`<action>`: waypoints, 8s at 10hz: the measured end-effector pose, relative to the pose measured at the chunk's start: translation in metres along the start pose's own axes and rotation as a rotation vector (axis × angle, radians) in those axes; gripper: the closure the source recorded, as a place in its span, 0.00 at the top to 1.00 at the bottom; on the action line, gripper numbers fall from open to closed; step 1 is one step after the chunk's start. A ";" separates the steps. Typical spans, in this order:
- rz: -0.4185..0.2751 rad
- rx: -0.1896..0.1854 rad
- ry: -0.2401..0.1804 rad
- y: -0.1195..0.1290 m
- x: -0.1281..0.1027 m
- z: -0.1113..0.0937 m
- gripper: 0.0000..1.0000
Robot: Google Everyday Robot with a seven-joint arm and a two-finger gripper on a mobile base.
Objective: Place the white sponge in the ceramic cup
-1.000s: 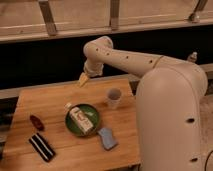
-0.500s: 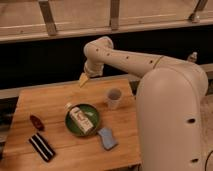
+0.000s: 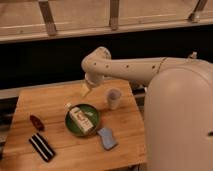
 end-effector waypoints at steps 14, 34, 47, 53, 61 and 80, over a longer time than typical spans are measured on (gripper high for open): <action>0.066 -0.078 0.144 0.036 0.150 -0.027 0.80; 0.133 -0.294 0.282 0.064 0.210 0.106 0.77; 0.123 -0.322 0.179 0.071 0.199 0.073 0.00; 0.146 -0.254 -0.023 -0.018 0.140 -0.030 0.00; 0.131 -0.271 -0.333 -0.090 0.080 -0.114 0.00; 0.022 -0.197 -0.272 -0.129 0.002 -0.040 0.00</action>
